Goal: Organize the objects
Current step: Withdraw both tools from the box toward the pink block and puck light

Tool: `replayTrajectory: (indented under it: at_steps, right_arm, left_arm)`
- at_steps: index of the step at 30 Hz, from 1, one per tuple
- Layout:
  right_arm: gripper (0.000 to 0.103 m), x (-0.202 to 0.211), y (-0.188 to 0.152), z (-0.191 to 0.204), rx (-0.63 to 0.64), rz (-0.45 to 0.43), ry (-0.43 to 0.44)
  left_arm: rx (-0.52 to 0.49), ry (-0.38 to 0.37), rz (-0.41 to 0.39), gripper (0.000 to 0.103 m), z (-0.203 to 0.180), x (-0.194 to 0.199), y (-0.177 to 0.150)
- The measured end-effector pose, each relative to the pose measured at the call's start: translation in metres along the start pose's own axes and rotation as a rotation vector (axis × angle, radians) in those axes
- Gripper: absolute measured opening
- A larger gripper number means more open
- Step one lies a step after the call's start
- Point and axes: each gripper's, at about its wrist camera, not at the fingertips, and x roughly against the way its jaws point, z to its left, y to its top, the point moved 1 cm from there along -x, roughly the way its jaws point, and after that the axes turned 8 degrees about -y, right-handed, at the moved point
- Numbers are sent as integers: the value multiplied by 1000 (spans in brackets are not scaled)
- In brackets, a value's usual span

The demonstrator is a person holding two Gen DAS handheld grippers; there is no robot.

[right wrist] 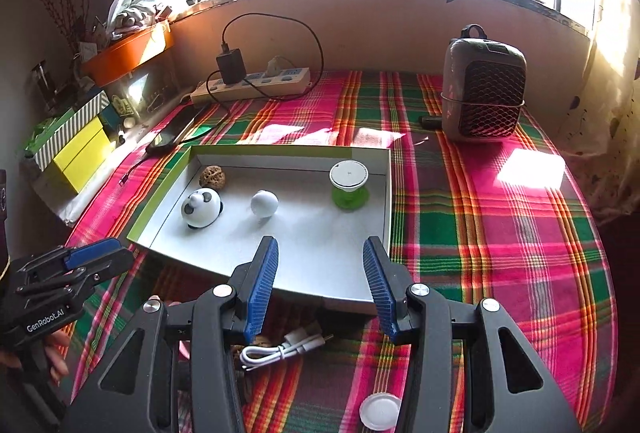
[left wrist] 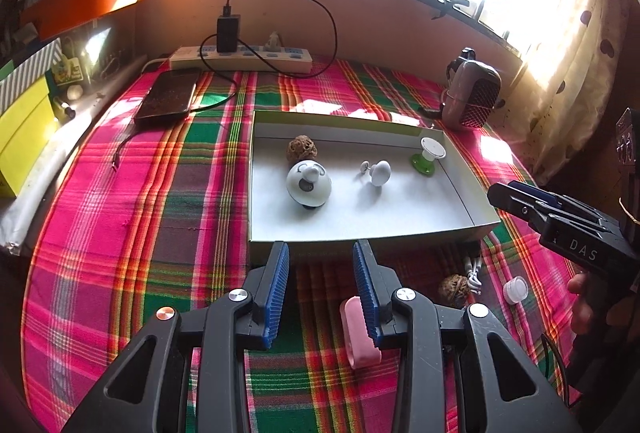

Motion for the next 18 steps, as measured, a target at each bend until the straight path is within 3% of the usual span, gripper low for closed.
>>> replayTrajectory:
  at_steps: [18]
  right_arm:
    - [53, 27, -68, -24, -15, 19, -107]
  left_arm:
    - [21, -22, 49, 34, -2, 2, -33]
